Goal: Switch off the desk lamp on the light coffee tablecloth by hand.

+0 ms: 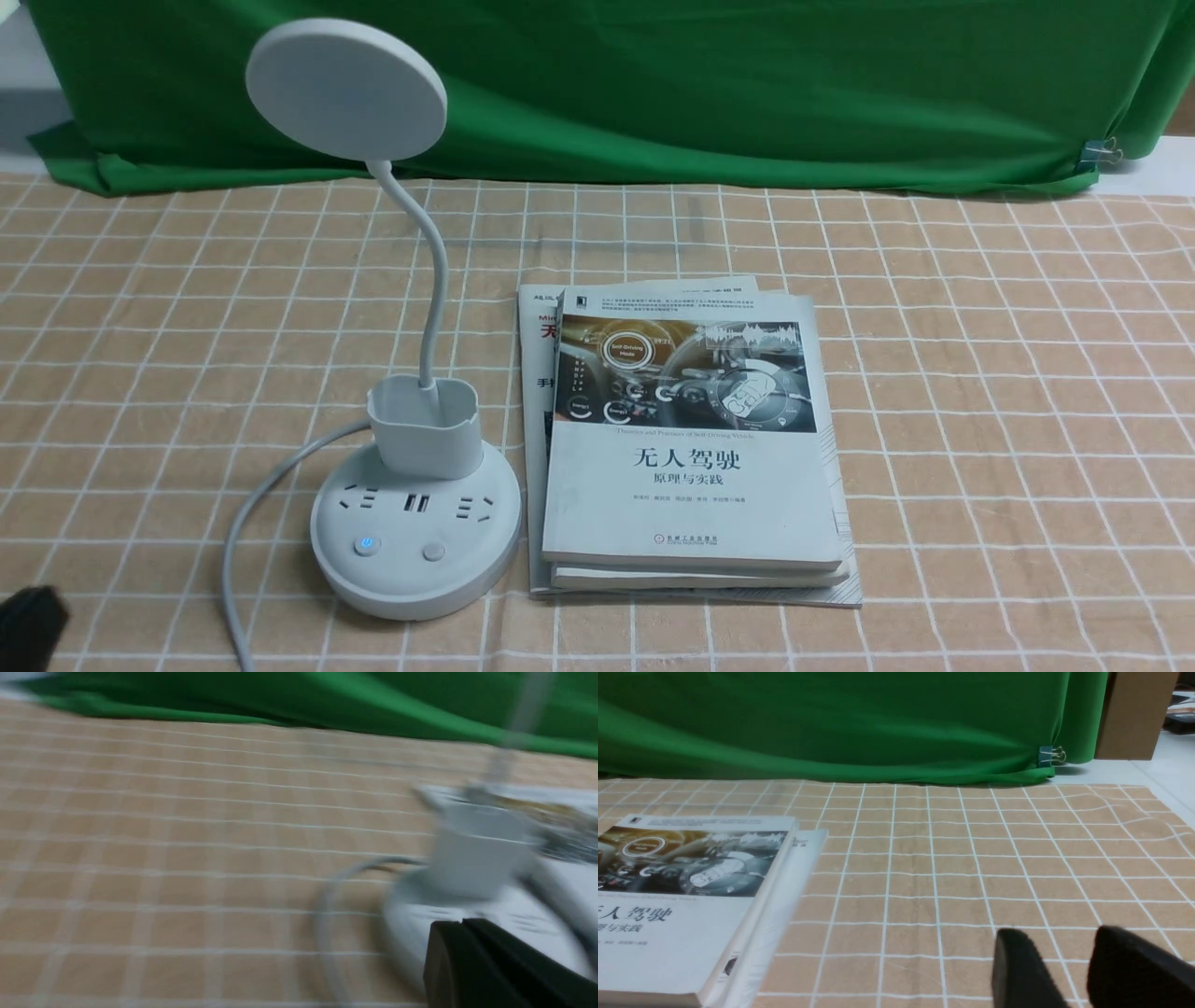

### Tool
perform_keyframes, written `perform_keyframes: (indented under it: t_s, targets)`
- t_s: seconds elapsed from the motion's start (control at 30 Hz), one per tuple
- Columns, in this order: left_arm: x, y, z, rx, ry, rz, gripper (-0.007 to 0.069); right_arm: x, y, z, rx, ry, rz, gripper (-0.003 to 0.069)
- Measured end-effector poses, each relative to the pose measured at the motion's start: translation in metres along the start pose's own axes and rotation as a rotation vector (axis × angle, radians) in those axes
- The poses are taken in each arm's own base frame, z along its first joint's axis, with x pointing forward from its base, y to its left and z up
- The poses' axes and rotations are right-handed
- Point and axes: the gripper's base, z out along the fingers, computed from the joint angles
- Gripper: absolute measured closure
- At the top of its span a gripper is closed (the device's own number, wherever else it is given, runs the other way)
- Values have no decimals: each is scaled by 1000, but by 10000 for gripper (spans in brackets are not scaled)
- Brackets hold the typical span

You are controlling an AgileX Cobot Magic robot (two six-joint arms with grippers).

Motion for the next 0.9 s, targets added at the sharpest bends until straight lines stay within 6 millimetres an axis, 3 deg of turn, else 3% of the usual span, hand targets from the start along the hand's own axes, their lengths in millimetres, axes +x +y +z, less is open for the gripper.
perform_keyframes:
  t_s: [0.17, 0.9]
  targets:
    - [15, 4, 2, -64, 55, -28, 628, 0, 0, 0, 0, 0, 0, 417]
    - [15, 3, 2, -54, 51, -70, 628, 0, 0, 0, 0, 0, 0, 417]
